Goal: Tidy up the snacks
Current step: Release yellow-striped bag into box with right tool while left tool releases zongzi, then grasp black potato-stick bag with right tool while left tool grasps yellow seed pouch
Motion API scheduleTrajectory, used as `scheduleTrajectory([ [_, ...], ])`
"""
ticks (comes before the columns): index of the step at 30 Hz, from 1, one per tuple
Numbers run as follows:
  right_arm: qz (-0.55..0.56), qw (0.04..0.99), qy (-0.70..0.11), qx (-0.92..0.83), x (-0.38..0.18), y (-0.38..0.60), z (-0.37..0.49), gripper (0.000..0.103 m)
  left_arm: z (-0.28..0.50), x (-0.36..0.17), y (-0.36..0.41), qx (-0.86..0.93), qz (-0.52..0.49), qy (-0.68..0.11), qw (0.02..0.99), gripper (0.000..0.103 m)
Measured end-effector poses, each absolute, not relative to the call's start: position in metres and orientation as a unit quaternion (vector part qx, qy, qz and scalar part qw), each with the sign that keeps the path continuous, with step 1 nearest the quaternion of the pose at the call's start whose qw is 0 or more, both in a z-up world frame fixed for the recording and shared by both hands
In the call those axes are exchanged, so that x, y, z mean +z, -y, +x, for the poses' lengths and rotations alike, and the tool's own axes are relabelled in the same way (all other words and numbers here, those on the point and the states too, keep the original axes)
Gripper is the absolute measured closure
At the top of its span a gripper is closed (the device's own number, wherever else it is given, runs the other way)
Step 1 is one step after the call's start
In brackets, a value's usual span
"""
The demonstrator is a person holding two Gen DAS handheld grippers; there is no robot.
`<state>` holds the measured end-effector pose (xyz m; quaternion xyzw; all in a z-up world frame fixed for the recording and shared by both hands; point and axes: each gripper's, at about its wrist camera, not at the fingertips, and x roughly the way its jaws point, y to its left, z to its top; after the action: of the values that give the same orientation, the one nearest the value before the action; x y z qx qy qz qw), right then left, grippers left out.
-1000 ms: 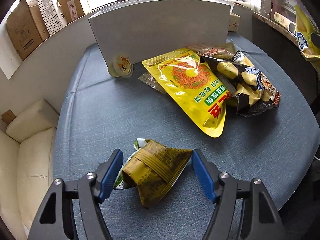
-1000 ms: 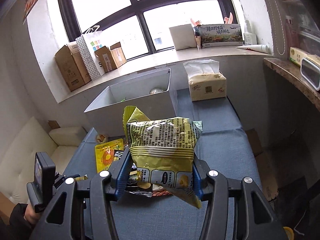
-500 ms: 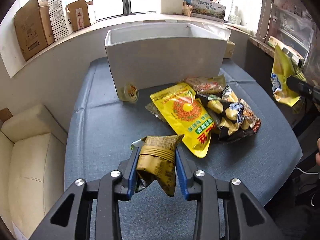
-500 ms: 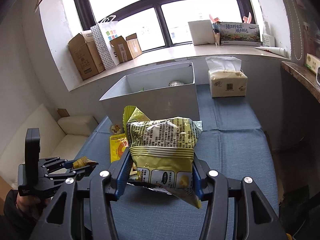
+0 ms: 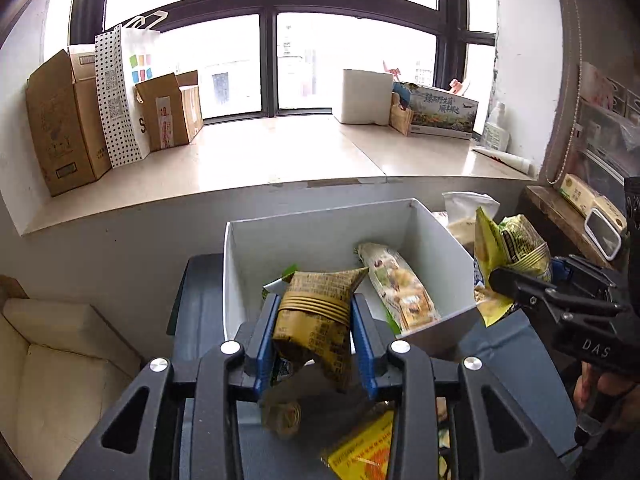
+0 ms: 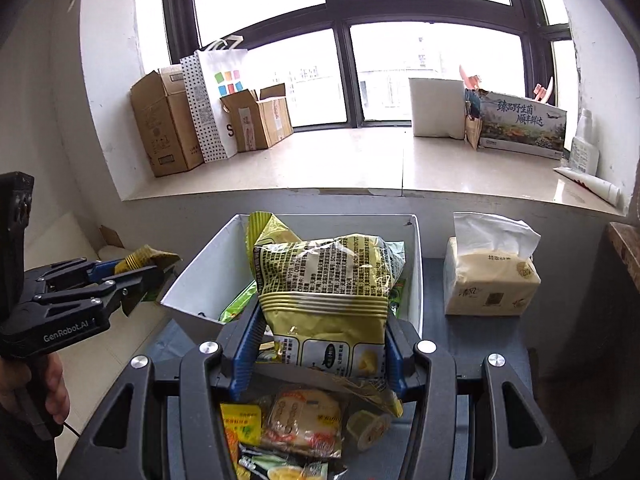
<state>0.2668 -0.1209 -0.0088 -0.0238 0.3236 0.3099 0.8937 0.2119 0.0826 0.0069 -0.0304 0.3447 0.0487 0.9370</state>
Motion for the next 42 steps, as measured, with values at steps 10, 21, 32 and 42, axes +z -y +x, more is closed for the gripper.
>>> scheduleTrajectory([
  [10, -0.030, 0.887, -0.372, 0.270, -0.037, 0.107, 0.344, 0.005, 0.273, -0.028, -0.093, 0.089, -0.006, -0.387, 0.918, 0.000],
  [21, -0.029, 0.900, -0.337, 0.275, -0.015, 0.127, 0.306, 0.000, 0.240, -0.013, -0.089, 0.062, -0.020, -0.374, 0.925, 0.000],
  [32, -0.001, 0.881, -0.333, 0.336, -0.033, 0.172, 0.178, 0.000, 0.110, -0.013, -0.057, 0.029, -0.018, -0.340, 0.940, 0.000],
  [42, 0.006, 0.865, -0.387, 0.320, -0.103, 0.182, 0.119, 0.000, 0.035, -0.044, -0.041, 0.031, -0.066, -0.359, 0.930, 0.000],
])
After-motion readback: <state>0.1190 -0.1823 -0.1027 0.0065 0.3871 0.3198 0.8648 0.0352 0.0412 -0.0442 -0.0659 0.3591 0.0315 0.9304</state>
